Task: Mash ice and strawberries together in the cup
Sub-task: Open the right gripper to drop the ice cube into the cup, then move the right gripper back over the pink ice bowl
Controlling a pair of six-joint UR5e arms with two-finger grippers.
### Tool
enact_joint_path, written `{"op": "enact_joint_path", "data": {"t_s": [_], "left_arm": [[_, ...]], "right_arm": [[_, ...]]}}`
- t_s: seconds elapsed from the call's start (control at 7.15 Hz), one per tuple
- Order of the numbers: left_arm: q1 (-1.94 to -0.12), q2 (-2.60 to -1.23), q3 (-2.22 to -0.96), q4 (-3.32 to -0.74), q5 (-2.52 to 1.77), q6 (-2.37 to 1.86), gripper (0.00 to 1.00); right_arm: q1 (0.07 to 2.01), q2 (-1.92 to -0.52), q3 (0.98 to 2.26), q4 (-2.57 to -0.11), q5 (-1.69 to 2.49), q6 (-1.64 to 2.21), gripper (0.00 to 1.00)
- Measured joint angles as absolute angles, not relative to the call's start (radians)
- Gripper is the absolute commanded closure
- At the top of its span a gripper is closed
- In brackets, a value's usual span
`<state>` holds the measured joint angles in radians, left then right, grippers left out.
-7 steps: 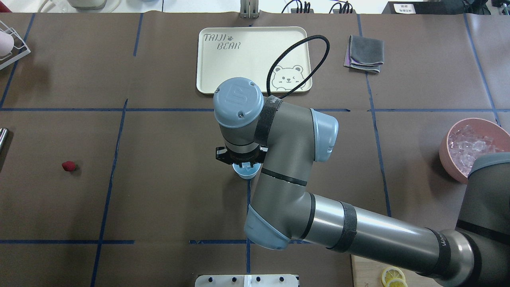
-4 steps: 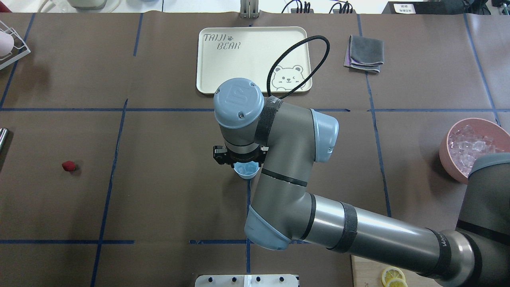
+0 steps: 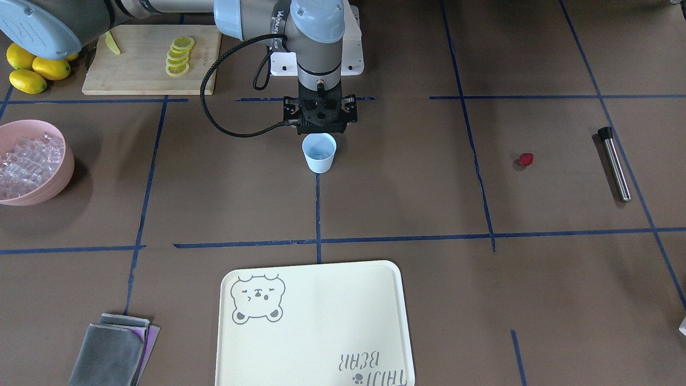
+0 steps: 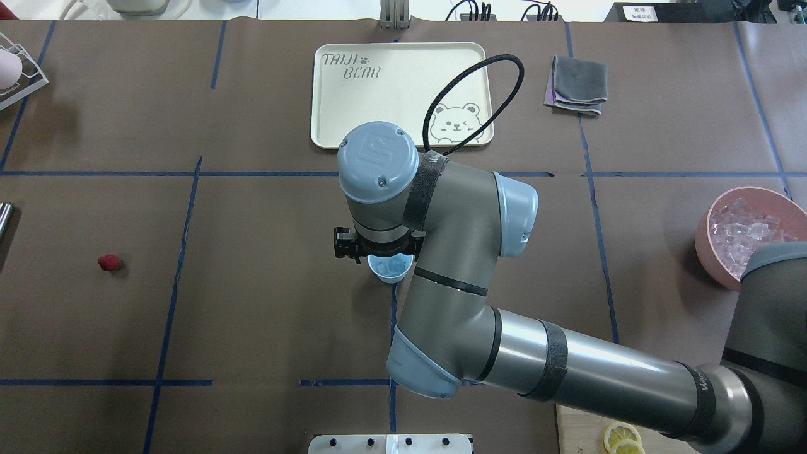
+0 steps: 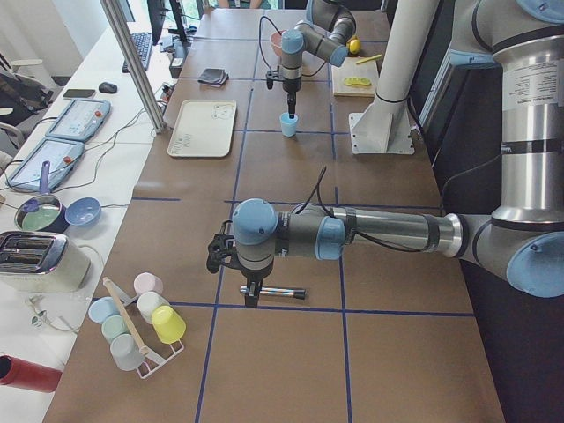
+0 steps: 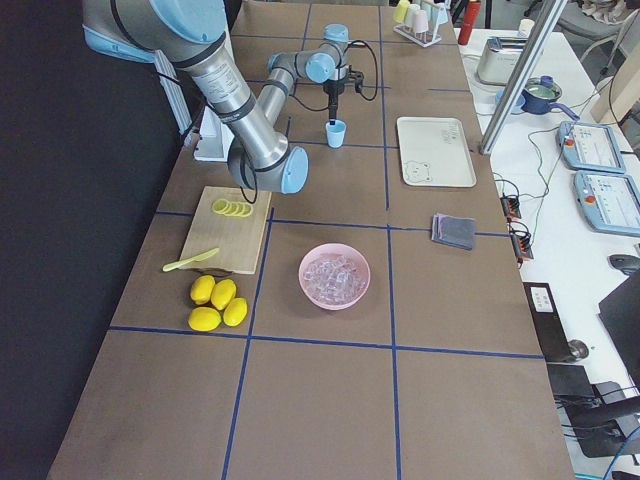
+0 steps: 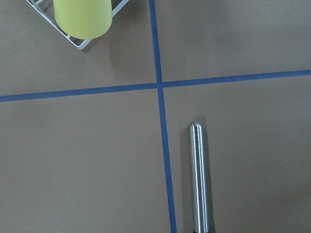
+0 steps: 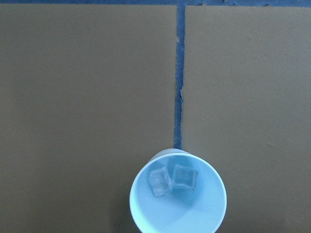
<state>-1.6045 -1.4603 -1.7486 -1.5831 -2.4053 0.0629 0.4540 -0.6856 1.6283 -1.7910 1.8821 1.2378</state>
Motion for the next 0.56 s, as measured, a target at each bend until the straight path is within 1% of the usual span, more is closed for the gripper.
{"op": "enact_joint_path", "data": {"t_s": [0.28, 0.42, 0.56], "left_arm": [[-1.605, -1.46, -1.749, -1.583, -2.405, 0.063, 0.0], [-1.605, -1.46, -1.749, -1.583, -2.405, 0.063, 0.0], [-1.605, -1.46, -1.75, -1.583, -2.405, 0.063, 0.0]], "right_arm": [[0.46, -0.688, 1.65, -1.794, 1.879, 1.251, 0.02], [0.479, -0.707, 1.684, -1.797, 1.88, 1.251, 0.02], [0.512, -0.77, 1.756, -1.802, 1.886, 1.242, 0.01]]}}
